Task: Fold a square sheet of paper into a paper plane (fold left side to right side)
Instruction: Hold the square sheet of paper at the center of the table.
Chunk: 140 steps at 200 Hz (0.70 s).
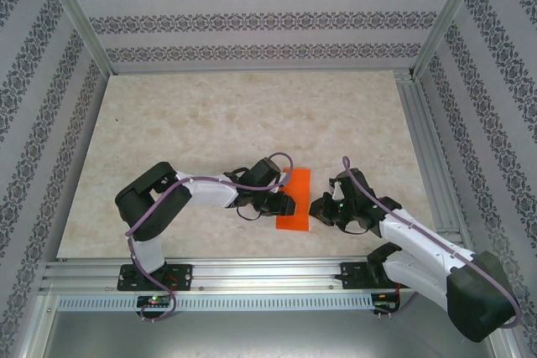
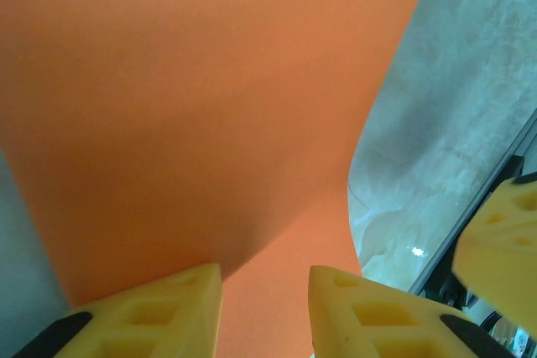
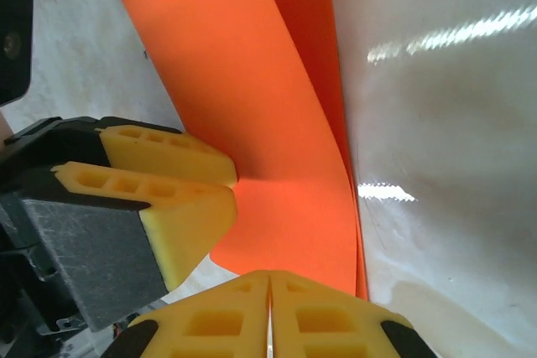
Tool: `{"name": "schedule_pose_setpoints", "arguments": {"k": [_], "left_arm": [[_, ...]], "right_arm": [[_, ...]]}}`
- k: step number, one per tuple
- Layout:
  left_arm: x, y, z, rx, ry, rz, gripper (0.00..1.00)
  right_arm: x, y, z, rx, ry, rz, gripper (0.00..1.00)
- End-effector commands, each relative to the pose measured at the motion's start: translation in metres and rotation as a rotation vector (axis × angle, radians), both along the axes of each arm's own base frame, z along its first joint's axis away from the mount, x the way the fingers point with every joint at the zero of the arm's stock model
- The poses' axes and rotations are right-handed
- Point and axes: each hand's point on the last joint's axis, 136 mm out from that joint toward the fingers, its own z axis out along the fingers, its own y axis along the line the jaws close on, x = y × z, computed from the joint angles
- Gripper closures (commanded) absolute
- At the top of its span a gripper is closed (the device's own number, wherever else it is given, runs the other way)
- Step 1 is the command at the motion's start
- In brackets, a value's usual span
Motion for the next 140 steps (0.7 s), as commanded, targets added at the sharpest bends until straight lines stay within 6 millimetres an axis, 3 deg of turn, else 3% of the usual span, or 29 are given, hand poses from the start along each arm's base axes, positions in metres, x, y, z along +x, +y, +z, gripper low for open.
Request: {"name": "schedule_pose_setpoints", "arguments": {"k": [1,47,51,68,140], "left_arm": [[0.005,-0.009,0.002,-0.017,-0.017,0.027,0.65],[0.002,-0.008,0.002,0.002,-0.025,0.013,0.65],[0.002,-0.008,0.002,0.003,-0.026,0.013,0.65],[0.001,-0.008,0.004,0.001,-0.030,0.010,0.65],[0.008,-0.015,0.012,-0.017,-0.042,0.019,0.63]], "right_arm": [[0.006,0.008,0.003,0.036,-0.019,-0.032,0.90],[0.000,0.017,-0.013,-0.014,0.016,0.015,0.90],[0.006,0.022,-0.004,-0.005,-0.001,0.018,0.91],[0.002,0.025,-0.010,-0.027,0.012,0.031,0.91],[-0.012,0.004,-0.042,-0.207,0.091,0.036,0.91]]}}
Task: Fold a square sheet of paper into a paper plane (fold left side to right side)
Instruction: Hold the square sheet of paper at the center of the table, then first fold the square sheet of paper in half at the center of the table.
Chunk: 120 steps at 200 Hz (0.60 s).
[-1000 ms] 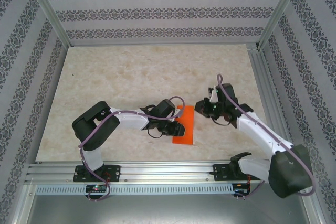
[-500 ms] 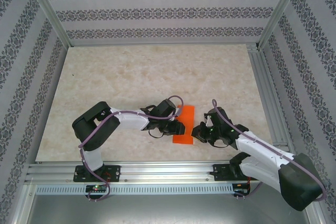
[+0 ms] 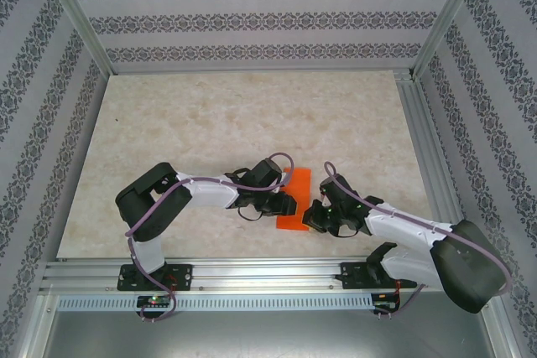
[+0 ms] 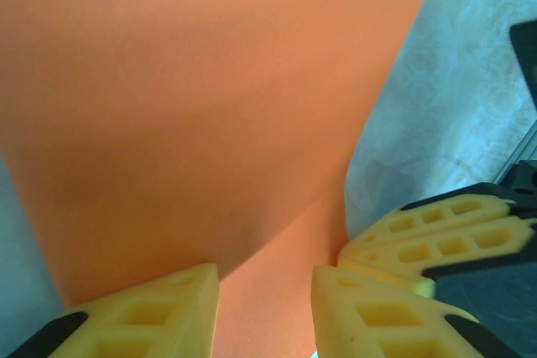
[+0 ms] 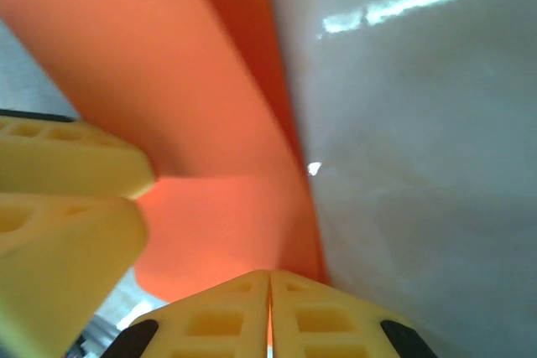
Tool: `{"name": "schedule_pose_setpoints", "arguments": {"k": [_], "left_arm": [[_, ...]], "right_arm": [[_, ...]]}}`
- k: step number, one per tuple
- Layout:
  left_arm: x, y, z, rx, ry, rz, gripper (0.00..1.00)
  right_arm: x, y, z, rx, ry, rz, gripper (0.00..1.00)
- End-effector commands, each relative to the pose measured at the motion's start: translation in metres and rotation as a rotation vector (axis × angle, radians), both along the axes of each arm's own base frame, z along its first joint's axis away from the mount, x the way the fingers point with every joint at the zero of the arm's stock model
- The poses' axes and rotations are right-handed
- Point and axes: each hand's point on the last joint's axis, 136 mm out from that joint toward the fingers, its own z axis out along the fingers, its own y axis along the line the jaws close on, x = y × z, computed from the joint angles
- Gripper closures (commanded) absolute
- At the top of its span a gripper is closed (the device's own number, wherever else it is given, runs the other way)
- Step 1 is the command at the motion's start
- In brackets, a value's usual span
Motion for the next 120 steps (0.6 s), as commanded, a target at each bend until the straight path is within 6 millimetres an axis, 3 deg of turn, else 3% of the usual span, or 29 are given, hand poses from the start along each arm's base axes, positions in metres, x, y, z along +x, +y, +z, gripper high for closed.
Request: {"name": "schedule_pose_setpoints", "arguments": {"k": [1,57,120], "left_arm": [[0.008,-0.012,0.011,-0.024,-0.032,0.007,0.63],[0.018,-0.022,0.022,-0.047,-0.053,0.007,0.60],[0.034,-0.012,0.006,0.013,-0.068,0.024,0.63]], "right_arm": [[0.002,-0.007,-0.004,-0.087,-0.009,0.008,0.91],[-0.006,-0.021,-0.018,-0.194,0.023,0.032,0.91],[-0.005,-0.022,-0.021,-0.220,0.028,0.041,0.91]]}}
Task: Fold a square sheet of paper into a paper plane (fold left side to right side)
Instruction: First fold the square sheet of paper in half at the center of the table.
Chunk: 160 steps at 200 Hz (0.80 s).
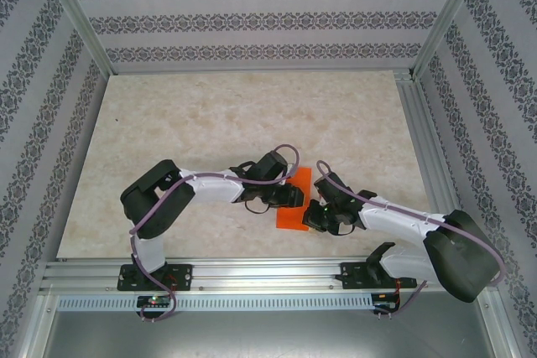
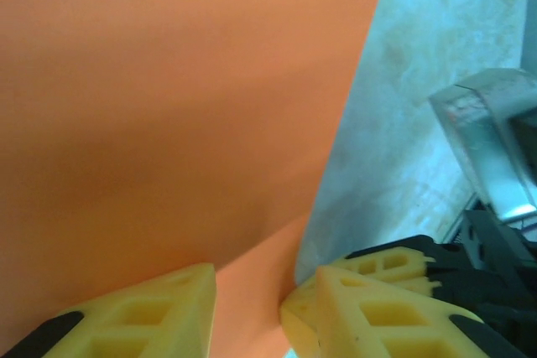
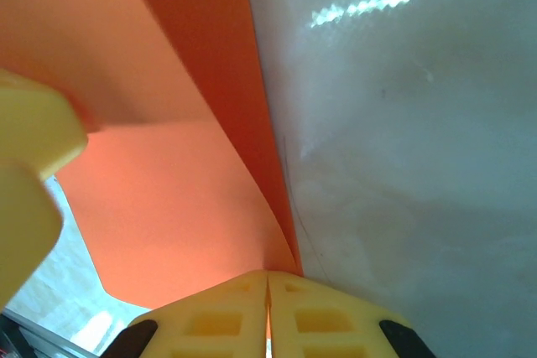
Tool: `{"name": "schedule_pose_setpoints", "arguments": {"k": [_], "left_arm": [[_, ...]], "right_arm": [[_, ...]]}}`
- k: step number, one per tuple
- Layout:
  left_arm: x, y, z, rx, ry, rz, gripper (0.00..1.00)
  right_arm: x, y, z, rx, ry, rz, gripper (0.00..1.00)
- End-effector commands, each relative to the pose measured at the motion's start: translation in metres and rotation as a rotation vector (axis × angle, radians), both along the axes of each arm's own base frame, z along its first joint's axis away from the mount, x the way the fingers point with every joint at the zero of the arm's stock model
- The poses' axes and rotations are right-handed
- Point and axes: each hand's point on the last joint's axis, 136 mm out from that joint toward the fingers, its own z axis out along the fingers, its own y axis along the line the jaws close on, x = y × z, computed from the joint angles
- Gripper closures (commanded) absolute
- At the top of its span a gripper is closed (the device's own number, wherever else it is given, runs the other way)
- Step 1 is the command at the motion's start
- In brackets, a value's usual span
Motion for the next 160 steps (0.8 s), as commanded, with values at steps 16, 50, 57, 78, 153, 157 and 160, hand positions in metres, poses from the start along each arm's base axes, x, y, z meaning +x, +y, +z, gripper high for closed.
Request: {"name": "schedule_pose_setpoints", "arguments": {"k": [16,50,57,78,153,157,160], "left_arm": [[0.011,0.008,-0.008,0.057,-0.035,-0.003,0.63],[0.017,0.020,-0.016,0.095,-0.042,0.014,0.63],[0.019,0.022,-0.017,0.097,-0.044,0.018,0.63],[0.024,0.024,-0.018,0.097,-0.054,0.023,0.63],[0.061,0.040,-0.023,0.143,-0.109,0.091,0.62],[0.063,0.042,-0.024,0.149,-0.111,0.094,0.62],[0.065,0.042,-0.024,0.149,-0.113,0.096,0.62]], "right_arm": [[-0.007,-0.021,-0.016,-0.128,0.019,0.000,0.91],[-0.008,-0.025,-0.016,-0.155,0.025,0.008,0.91],[-0.008,-0.025,-0.016,-0.157,0.027,0.007,0.91],[-0.009,-0.024,-0.016,-0.157,0.034,0.010,0.91],[-0.012,-0.028,-0.019,-0.197,0.051,0.029,0.91],[-0.013,-0.029,-0.019,-0.199,0.052,0.029,0.91],[-0.013,-0.029,-0.019,-0.200,0.051,0.030,0.91]]}}
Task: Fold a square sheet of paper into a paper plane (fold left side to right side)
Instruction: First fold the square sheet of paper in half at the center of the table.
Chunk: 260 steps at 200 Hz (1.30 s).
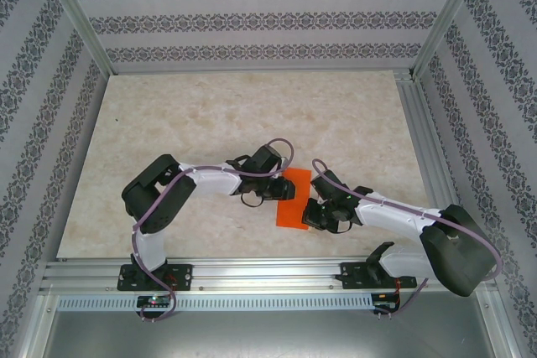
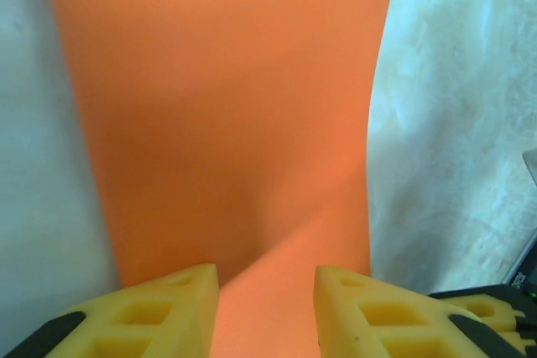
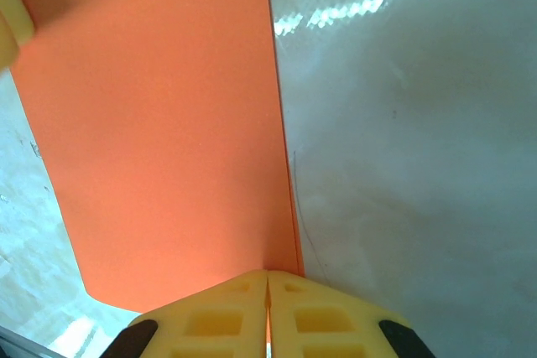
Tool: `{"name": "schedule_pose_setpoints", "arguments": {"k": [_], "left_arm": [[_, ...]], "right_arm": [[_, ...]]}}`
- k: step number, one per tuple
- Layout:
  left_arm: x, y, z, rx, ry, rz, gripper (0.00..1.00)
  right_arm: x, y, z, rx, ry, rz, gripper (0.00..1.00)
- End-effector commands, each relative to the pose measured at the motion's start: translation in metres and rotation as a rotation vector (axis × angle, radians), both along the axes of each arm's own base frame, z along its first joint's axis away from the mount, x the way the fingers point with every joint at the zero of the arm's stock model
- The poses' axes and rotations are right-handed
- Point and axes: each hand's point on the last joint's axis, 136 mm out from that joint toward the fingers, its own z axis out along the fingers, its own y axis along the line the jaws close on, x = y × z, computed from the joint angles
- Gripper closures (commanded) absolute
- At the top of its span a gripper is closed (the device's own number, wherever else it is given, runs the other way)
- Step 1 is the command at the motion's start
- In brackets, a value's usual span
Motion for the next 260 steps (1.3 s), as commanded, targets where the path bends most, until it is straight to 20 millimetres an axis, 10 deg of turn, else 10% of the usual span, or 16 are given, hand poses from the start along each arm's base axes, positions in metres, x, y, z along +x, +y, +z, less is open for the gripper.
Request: {"name": "schedule_pose_setpoints", "arguments": {"k": [1,96,174,260], "left_arm": [[0.031,0.017,-0.009,0.069,-0.058,0.050,0.62],[0.084,0.032,0.015,0.045,-0.142,0.109,0.62],[0.030,0.023,0.063,-0.140,-0.158,0.017,0.63],[0.029,-0.022,0.031,-0.168,-0.106,-0.010,0.64]], "right_arm": [[-0.016,-0.028,-0.018,-0.151,0.050,0.009,0.91],[-0.014,-0.028,-0.017,-0.151,0.038,0.006,0.91],[-0.014,-0.029,-0.016,-0.163,0.032,0.009,0.91],[-0.012,-0.027,-0.015,-0.163,0.033,0.015,0.91]]}}
